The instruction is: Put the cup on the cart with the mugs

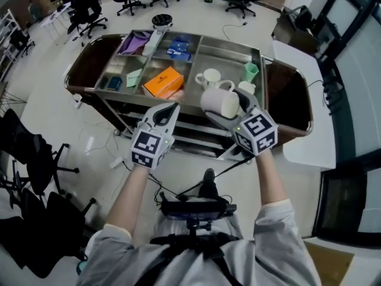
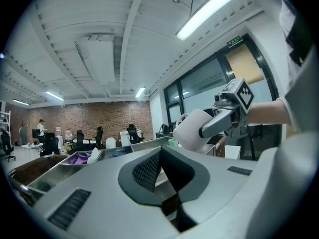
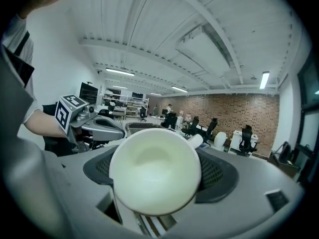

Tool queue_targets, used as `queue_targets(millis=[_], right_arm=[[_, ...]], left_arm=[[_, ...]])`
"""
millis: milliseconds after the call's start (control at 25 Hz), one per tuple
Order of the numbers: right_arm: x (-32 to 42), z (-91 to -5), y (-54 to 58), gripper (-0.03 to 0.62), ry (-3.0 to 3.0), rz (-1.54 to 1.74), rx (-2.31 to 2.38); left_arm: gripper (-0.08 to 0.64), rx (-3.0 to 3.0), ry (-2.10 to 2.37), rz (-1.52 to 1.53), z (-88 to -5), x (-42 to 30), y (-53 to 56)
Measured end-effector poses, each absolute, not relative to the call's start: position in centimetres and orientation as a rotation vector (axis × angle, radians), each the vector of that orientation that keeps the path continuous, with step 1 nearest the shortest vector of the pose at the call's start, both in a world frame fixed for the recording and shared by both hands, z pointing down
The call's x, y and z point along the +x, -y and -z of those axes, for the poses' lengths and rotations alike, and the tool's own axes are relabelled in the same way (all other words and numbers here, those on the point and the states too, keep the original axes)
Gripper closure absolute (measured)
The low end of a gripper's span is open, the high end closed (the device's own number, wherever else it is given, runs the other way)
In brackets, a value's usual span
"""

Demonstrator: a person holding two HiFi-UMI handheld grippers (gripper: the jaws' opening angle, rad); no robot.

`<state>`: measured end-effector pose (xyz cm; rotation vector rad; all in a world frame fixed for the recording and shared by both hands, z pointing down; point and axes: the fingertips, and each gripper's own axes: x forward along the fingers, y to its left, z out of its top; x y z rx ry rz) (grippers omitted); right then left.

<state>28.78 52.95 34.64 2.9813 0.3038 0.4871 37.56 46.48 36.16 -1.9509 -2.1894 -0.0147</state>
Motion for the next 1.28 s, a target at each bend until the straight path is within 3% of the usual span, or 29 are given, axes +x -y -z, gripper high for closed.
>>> queue_targets(millis=[680,1280], right_arm=[[36.9,-31.4,-73.1,0.138,-0.52,-0.741,2.825],[44.2,-40.6,-82.2,0.138,-0.332,-1.217,2.671]], left_arm=[[0.557,-1.836,2.179,-0.063,-32.6,40.8,-63.7],[0.557,-1.853,2.108,0.051,-36.8,44.2,-73.4]])
